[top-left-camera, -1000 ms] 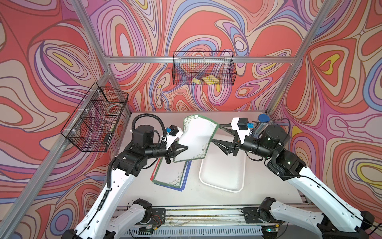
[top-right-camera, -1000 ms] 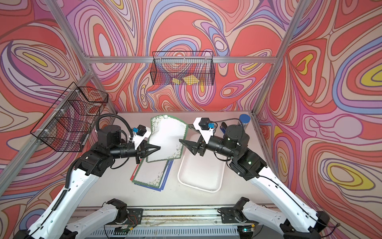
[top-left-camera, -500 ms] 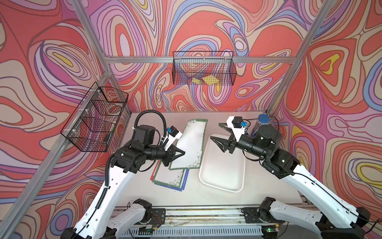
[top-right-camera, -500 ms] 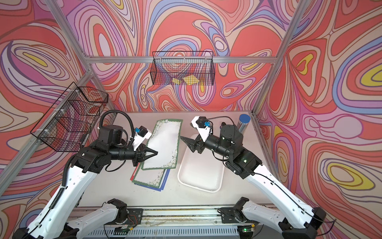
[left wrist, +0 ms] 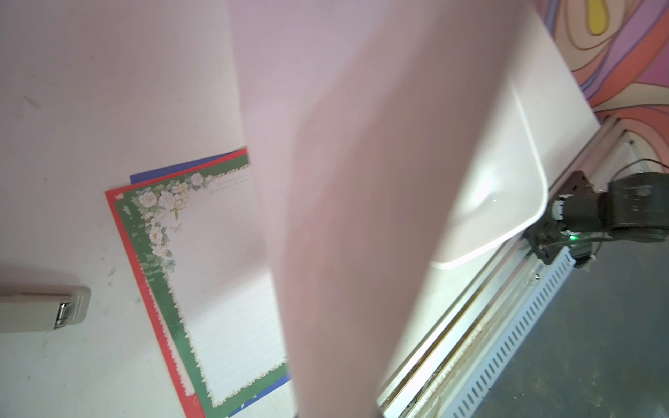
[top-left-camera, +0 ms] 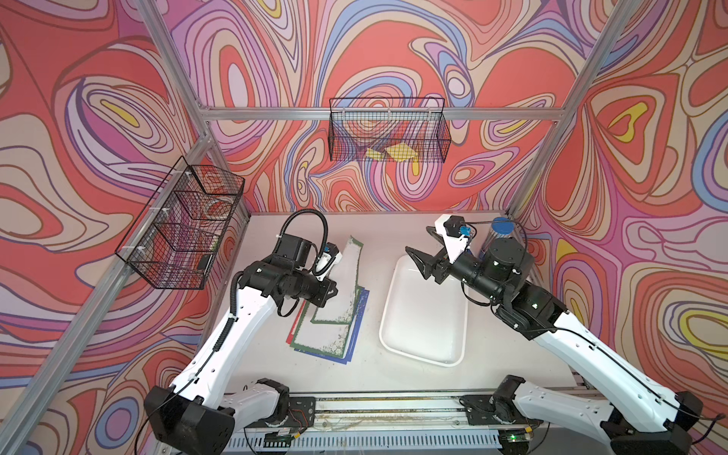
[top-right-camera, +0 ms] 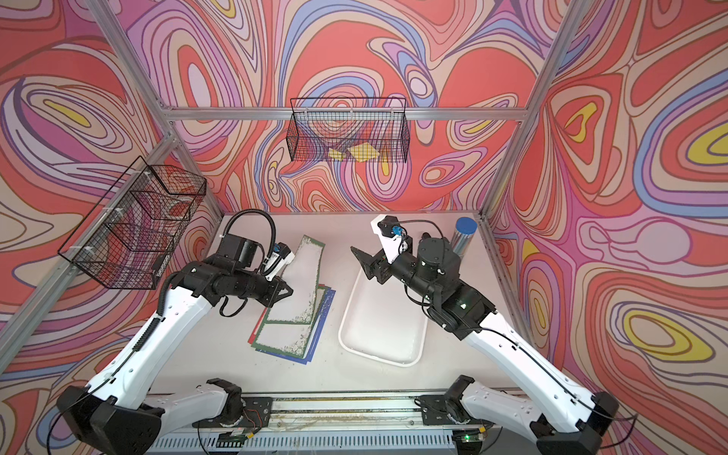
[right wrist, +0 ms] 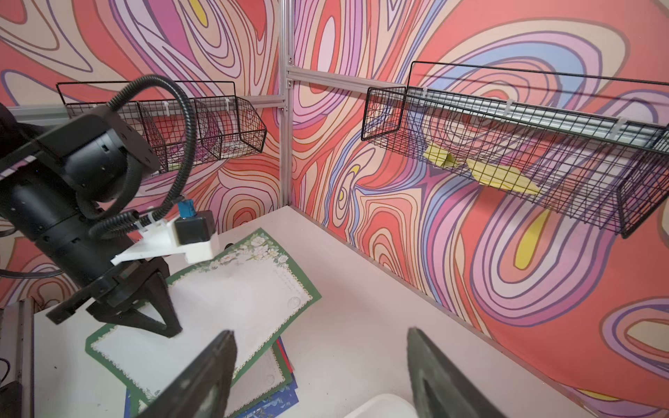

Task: Take out the stationery paper from the storage box
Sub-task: Place the stationery paper at the center of the board.

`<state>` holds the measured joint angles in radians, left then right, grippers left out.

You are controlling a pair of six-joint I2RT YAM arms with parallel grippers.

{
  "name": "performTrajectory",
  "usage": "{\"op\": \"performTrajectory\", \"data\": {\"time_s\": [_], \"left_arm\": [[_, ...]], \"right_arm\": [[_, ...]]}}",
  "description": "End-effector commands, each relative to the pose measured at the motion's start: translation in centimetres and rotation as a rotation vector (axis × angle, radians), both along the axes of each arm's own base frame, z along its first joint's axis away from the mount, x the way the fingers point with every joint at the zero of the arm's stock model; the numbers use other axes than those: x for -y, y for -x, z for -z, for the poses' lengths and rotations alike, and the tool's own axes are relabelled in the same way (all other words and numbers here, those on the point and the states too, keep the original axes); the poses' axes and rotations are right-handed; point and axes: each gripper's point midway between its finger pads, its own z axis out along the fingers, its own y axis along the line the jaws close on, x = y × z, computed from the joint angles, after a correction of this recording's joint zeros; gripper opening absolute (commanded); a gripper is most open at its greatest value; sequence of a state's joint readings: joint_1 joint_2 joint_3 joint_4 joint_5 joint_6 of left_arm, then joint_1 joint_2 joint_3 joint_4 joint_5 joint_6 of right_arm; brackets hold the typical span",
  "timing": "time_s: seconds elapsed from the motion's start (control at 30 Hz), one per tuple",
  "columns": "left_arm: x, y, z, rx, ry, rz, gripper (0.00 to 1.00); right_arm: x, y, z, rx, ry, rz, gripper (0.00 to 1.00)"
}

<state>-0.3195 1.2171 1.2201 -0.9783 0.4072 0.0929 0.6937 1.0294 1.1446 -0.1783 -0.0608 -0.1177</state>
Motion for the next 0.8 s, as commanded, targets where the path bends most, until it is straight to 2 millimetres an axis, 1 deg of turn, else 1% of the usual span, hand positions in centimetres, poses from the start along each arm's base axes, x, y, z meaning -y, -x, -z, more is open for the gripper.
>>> {"op": "performTrajectory", "data": {"time_s": [0.0,0.07,0.2,0.3,0.6,0.77], "left_arm": [[-2.2,-0.3,2.8,-0.085,-0.096,-0.072,0.0],[-2.0,-0.1,3.6,-0.153,-0.05,-0.061,0.0],[-0.8,0.8,4.6,-0.302,0.095,-0.022,0.0],[-0.3,1.1,4.8,-0.349,0.123,0.003,0.0],[-2.0,1.1,8.9,-0.464,-0.004,-0.042,0.0],[-2.7,1.0,10.8,-0.513,-0.055,-0.061,0.01]], "right_arm": [[0.3,-0.6,-0.1,-0.003,-0.009,0.037,0.77],[0.3,-0.7,0.2,-0.01,-0.007,0.045,0.77],[0.4,-0.9,1.2,-0.036,-0.002,0.054,0.77],[0.4,-0.9,2.0,-0.053,0.003,0.059,0.77],[0.3,-1.0,2.9,-0.081,0.011,0.056,0.77],[0.3,-1.0,2.9,-0.08,0.013,0.057,0.77]]}}
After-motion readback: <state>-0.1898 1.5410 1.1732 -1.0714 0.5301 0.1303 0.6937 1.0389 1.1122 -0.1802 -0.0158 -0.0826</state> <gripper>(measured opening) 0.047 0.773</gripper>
